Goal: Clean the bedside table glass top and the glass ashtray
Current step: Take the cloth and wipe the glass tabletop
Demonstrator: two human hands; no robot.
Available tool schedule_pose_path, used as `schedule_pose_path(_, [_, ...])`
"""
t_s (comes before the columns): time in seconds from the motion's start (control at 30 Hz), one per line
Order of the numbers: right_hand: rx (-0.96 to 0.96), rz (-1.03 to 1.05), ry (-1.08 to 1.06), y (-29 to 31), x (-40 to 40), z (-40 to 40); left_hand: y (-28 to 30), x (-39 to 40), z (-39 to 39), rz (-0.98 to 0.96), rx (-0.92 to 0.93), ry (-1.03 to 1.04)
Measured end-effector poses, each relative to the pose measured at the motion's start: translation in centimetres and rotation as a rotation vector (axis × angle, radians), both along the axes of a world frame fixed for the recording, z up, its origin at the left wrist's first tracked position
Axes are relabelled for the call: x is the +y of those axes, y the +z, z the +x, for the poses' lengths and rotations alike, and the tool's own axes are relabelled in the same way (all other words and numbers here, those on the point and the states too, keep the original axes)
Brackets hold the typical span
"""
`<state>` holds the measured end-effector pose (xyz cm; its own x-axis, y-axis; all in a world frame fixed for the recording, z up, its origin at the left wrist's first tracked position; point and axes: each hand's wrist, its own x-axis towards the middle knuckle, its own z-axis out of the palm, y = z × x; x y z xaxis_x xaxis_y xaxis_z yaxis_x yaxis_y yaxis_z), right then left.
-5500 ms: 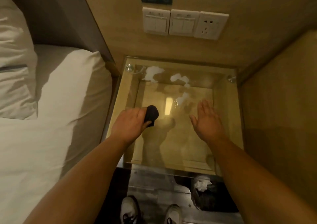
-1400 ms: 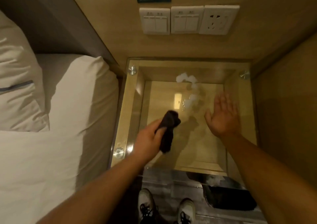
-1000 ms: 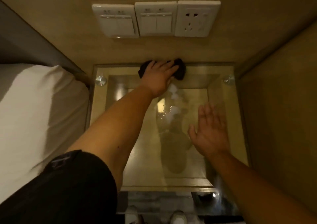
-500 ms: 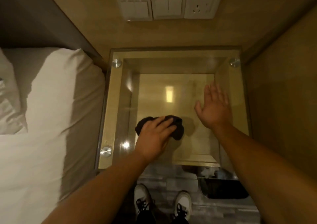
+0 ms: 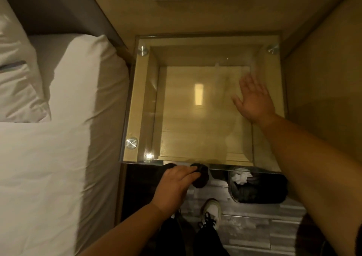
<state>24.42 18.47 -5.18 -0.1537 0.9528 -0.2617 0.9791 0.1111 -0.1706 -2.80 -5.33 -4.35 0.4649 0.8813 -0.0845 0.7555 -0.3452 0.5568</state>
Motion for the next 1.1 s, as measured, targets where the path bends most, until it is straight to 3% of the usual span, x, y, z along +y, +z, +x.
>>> schedule_pose_path(0.13, [-0.064,0.027,0.025,-0.1,-1.9,2.1,2.4,2.9,1.2,-0.122,-0.284,0.252])
schedule_pose_path(0.27, [-0.081,0.02,-0.006,-0.1,-2.1,1.8,5.3,13.4,3.1,-0.017,-0.323,0.364])
schedule_pose_path(0.43, [-0.08,0.054,-0.013,-0.3,-2.0,1.9,6.0,31.1,7.0,0.171,-0.153,0.196])
schedule_pose_path(0.6, [-0.122,0.056,-0.006,-0.7,-1.6,2.0,1.3,42.9,10.6,0.116,0.214,-0.087])
schedule_pose_path(0.7, [-0.131,0.075,0.011,-0.8,-1.6,2.1,-1.6,43.5,10.8,0.194,0.436,-0.172])
schedule_pose_path(0.9, [-0.086,0.094,-0.002,-0.9,-1.7,2.1,-1.2,41.5,10.4,0.194,0.419,-0.174])
schedule_pose_path(1.1, [-0.113,0.091,0.004,-0.3,-1.8,2.0,-1.7,29.1,8.3,0.18,0.359,-0.167])
